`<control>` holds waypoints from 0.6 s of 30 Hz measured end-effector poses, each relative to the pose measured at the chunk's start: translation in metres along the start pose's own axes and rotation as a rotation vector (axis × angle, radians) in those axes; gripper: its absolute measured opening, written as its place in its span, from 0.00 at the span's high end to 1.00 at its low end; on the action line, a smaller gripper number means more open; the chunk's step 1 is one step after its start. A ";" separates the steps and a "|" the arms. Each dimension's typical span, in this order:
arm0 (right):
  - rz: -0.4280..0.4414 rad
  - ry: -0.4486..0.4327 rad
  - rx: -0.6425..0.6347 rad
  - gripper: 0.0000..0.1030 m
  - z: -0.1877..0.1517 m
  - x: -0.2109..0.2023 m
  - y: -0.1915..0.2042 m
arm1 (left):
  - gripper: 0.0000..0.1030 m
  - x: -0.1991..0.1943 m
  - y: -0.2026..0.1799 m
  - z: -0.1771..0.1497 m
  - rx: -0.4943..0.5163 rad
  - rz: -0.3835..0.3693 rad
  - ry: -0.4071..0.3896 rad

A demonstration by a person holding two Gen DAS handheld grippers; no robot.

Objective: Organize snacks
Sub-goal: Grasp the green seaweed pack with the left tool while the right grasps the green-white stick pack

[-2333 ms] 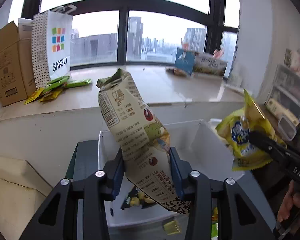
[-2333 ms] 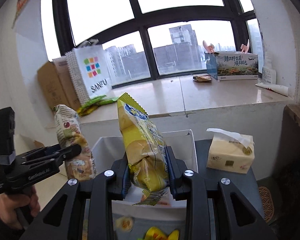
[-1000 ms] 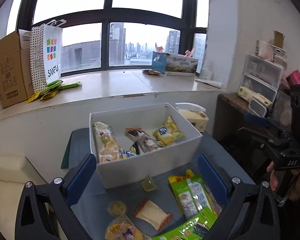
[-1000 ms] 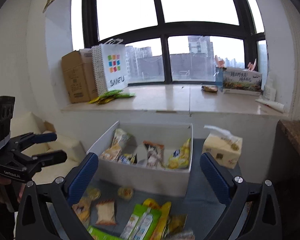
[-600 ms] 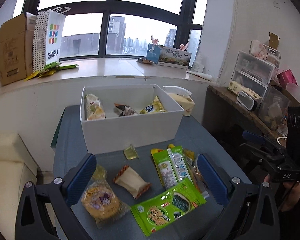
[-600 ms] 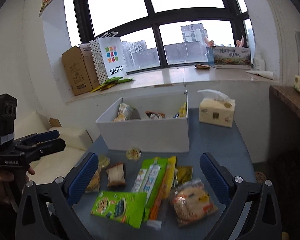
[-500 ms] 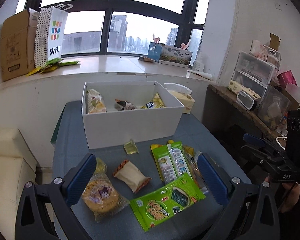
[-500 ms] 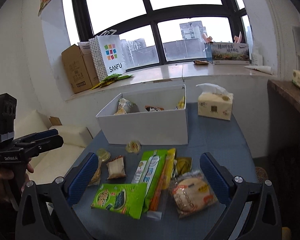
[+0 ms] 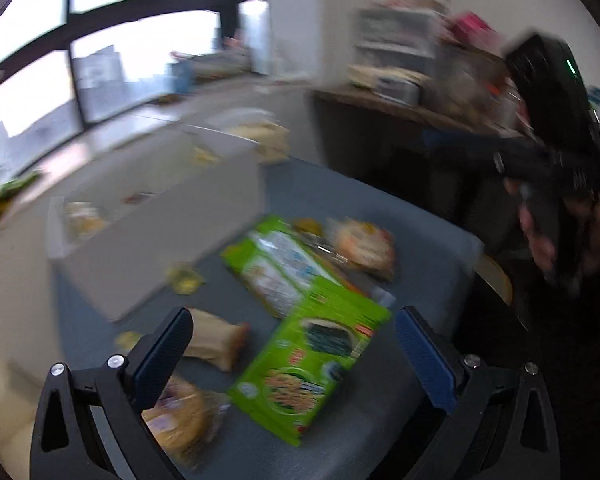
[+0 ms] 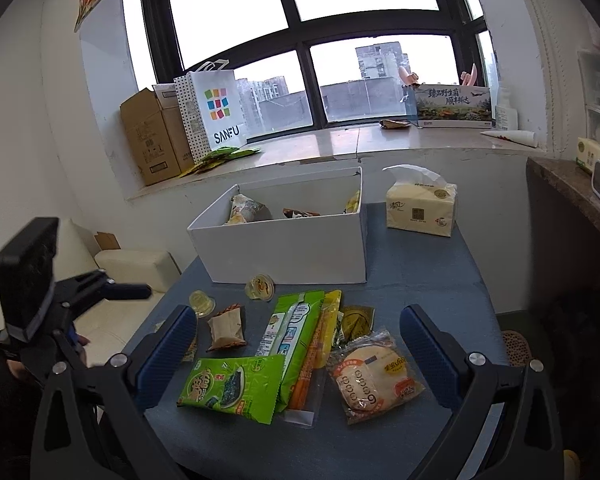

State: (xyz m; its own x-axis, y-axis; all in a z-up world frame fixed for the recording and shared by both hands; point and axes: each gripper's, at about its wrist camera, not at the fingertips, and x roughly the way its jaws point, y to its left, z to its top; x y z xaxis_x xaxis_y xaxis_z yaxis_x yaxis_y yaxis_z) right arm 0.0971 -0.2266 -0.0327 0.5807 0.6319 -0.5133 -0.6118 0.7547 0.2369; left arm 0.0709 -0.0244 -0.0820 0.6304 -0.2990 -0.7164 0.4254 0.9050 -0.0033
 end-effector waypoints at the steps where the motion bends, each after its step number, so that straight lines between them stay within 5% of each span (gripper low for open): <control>1: 0.000 -0.003 0.000 0.00 0.000 -0.002 -0.001 | 0.00 0.008 0.000 -0.001 0.014 -0.030 0.023; 11: 0.005 -0.007 0.040 0.00 -0.001 -0.007 -0.014 | 0.00 0.091 -0.009 -0.017 0.216 -0.120 0.258; 16: 0.002 -0.001 0.049 0.00 -0.003 -0.006 -0.018 | 0.01 0.105 -0.011 -0.020 0.238 -0.110 0.296; 18: 0.004 -0.002 0.049 0.00 -0.004 -0.006 -0.018 | 0.08 0.104 -0.014 -0.024 0.232 -0.109 0.287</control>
State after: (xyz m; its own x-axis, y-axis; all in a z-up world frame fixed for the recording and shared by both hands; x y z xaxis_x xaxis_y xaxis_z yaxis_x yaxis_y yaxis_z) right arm 0.1023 -0.2452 -0.0372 0.5794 0.6355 -0.5103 -0.5871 0.7597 0.2795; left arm 0.1149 -0.0607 -0.1728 0.3799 -0.2629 -0.8869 0.6362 0.7702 0.0442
